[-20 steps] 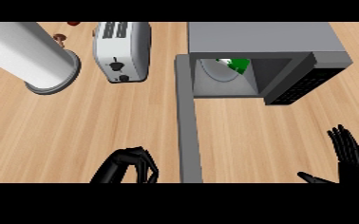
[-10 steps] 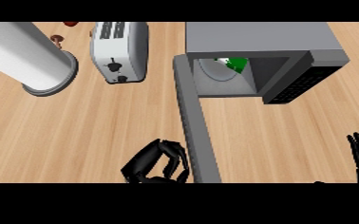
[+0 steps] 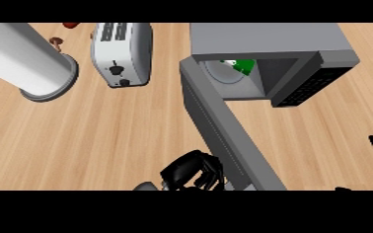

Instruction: Pick up the milk, place it into the microwave and close the microwave

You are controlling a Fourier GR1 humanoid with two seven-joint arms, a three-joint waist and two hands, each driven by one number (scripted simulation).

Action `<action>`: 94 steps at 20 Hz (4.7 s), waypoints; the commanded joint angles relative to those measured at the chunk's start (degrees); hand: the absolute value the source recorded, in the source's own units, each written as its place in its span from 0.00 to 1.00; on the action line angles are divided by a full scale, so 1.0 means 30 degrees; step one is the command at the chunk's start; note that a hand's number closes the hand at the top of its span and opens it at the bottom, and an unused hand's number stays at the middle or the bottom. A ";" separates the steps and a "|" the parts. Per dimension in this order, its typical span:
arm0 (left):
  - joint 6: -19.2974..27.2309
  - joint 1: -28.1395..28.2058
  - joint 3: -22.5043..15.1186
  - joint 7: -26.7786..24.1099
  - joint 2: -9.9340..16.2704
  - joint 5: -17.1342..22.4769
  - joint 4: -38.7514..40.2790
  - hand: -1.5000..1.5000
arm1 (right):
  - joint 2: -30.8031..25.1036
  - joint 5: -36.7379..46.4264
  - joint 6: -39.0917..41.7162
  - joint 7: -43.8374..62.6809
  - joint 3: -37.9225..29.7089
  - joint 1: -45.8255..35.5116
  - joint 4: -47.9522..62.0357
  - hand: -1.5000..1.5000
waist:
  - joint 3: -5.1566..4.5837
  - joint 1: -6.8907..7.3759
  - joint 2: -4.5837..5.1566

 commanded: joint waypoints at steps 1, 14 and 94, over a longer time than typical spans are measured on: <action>0.2725 -0.1543 -0.2822 -0.1934 -0.0131 0.1745 0.2087 1.00 | -0.0630 -0.0636 0.2579 -0.0825 0.0031 0.0098 -0.0606 0.00 | -0.0035 -0.0342 0.0056; 0.8243 -0.5506 -0.5846 -0.1772 -0.0119 0.7711 0.1606 1.00 | -0.0289 -0.1289 0.1997 0.1278 0.1582 -0.0728 -0.4008 0.00 | -0.0094 -0.2087 0.0355; 1.8342 -1.5904 -0.1571 -0.2898 -0.0067 1.7115 0.7181 1.00 | -0.4230 -0.5985 0.8022 0.9294 0.8021 -0.5790 -1.6460 1.00 | 0.0021 -0.7670 0.1257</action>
